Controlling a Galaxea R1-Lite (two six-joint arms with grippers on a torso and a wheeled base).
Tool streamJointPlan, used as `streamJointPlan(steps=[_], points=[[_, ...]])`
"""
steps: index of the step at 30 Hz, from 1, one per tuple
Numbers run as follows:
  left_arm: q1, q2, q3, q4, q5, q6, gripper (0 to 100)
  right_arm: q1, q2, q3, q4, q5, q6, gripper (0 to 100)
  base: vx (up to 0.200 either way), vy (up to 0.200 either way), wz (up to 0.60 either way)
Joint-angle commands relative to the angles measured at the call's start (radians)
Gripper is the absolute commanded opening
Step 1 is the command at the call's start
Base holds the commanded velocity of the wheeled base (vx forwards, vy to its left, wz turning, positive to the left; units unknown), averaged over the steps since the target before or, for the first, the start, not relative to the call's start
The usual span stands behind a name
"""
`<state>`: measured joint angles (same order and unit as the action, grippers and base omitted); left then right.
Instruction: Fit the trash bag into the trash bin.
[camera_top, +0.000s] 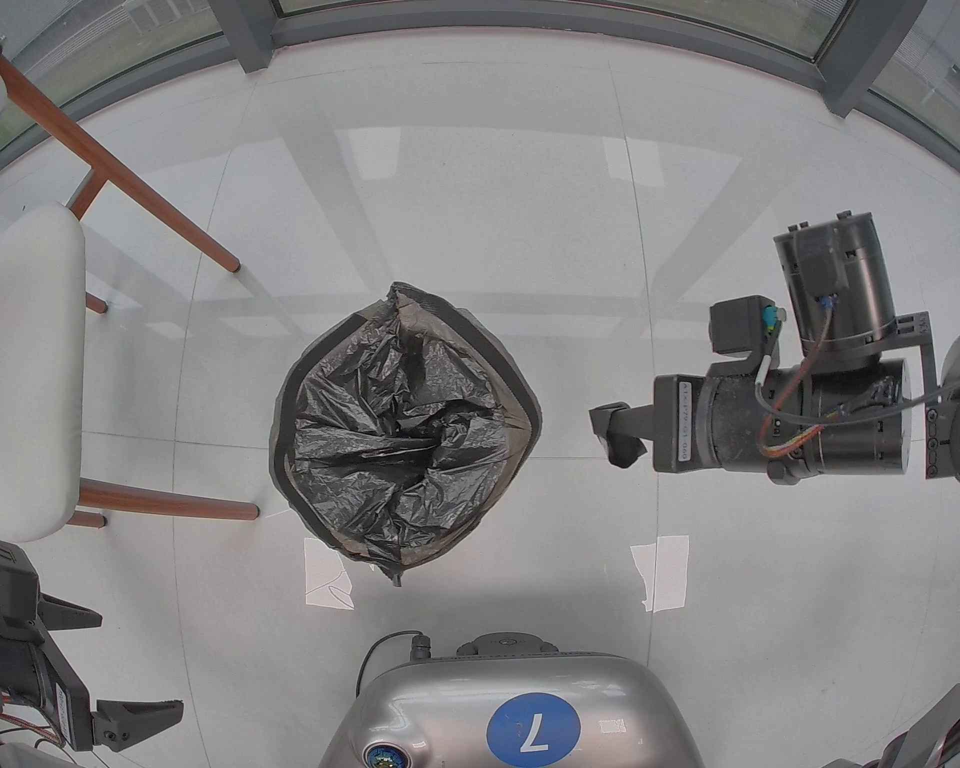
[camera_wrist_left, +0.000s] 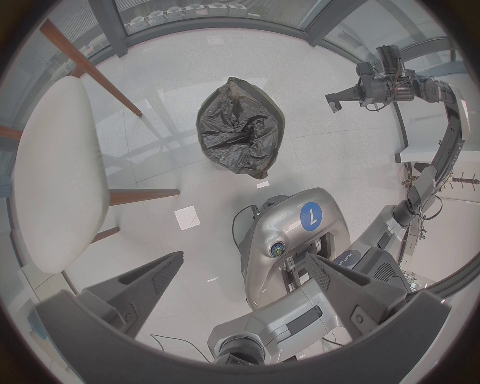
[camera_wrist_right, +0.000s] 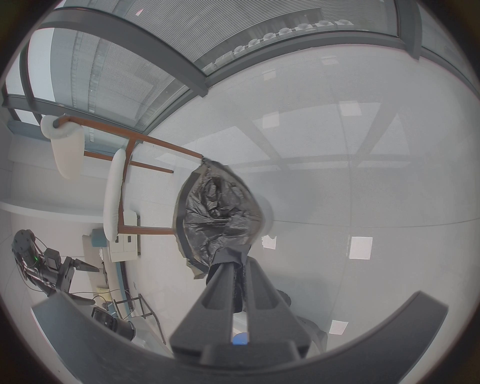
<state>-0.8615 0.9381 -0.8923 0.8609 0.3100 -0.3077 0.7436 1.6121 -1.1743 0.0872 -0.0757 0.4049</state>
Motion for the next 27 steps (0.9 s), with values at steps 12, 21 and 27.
streamJointPlan(steps=[12, 21, 27], points=[[0.036, -0.019, 0.067, -0.097, 0.011, 0.035, 100, 0.037, 0.175, -0.177, 0.006, -0.001, -0.012, 0, 0.0, 0.117, 0.0], [0.038, -0.027, 0.096, -0.154, 0.011, 0.035, 100, 0.019, 0.215, -0.196, 0.012, -0.001, -0.052, 100, 0.0, 0.0, 0.0], [0.038, -0.027, 0.098, -0.164, 0.009, 0.035, 100, -0.003, 0.196, -0.211, 0.006, -0.001, -0.052, 100, 0.0, 0.0, 0.0]])
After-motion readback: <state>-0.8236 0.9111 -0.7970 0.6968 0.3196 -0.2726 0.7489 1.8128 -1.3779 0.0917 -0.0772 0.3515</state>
